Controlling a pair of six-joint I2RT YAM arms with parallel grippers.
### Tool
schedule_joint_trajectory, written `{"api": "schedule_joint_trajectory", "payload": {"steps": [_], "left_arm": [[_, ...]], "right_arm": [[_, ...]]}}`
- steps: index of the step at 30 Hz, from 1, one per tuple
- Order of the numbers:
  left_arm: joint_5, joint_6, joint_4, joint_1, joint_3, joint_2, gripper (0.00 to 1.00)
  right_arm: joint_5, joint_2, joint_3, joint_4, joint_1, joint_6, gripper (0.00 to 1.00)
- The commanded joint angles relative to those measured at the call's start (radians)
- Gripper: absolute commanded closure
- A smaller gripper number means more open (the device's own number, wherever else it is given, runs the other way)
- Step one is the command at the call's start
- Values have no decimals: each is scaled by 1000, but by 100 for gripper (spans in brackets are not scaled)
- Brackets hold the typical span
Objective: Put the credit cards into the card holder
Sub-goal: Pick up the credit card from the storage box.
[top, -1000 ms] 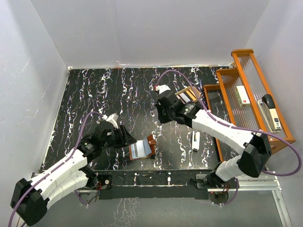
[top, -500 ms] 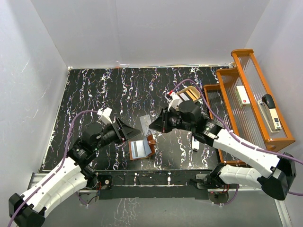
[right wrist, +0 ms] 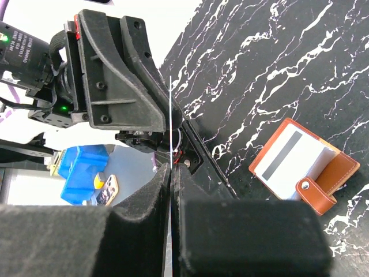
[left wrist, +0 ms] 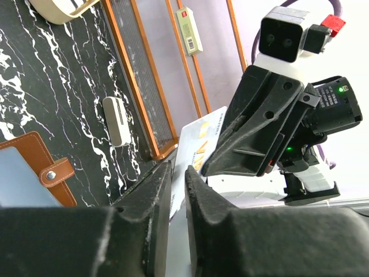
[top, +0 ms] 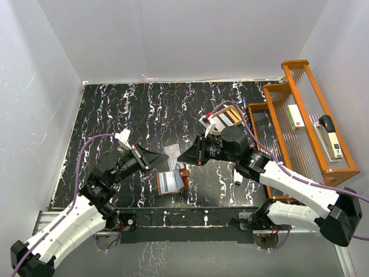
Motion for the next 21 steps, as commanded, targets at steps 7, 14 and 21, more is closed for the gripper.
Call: {"api": "schedule_joint_trajectory", "payload": {"steps": [7,14,21], "left_arm": [[14,10,89,-5,-8,-13,100],[17,14,129,-6,-37,-33,100],[25,20,128,-5,-37,-66,70]], "right_arm": [[-29,15,-9,103,0,15,96],[-35,31,-9,110,1,42,100],[-100,4,-11,166,0,84,100]]}}
